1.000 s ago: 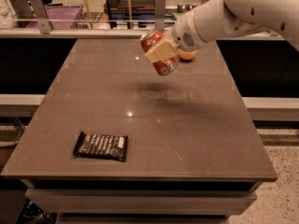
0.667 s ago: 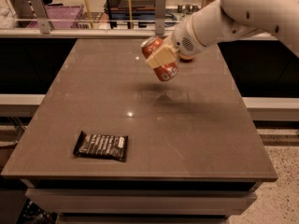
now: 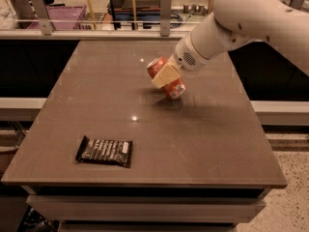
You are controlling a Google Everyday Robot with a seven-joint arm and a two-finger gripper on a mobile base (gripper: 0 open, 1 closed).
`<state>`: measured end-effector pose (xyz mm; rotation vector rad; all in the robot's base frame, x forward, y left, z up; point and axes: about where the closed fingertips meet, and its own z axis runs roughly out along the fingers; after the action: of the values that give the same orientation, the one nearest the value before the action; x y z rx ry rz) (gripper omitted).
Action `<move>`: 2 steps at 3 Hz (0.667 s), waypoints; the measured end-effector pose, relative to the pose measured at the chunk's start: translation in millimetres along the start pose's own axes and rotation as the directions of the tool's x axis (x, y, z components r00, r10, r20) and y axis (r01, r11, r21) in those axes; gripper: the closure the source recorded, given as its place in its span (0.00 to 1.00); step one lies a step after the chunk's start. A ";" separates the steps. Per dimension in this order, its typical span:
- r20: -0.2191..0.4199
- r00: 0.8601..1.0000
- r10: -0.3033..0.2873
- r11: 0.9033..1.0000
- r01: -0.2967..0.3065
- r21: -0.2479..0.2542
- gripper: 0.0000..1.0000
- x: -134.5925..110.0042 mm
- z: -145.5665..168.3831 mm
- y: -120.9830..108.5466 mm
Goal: Knock coke can over
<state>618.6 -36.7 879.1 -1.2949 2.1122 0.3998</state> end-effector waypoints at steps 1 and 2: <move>-0.112 0.994 -0.013 1.000 0.012 -0.010 1.00 12.4 13.1 2.7; -0.199 0.979 -0.035 0.999 0.030 -0.029 1.00 16.7 26.3 4.0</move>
Offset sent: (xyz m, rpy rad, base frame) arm 0.0045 0.0095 -0.0466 -0.2853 0.1534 0.0568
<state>618.8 -31.9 848.0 -1.4343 2.2534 0.2945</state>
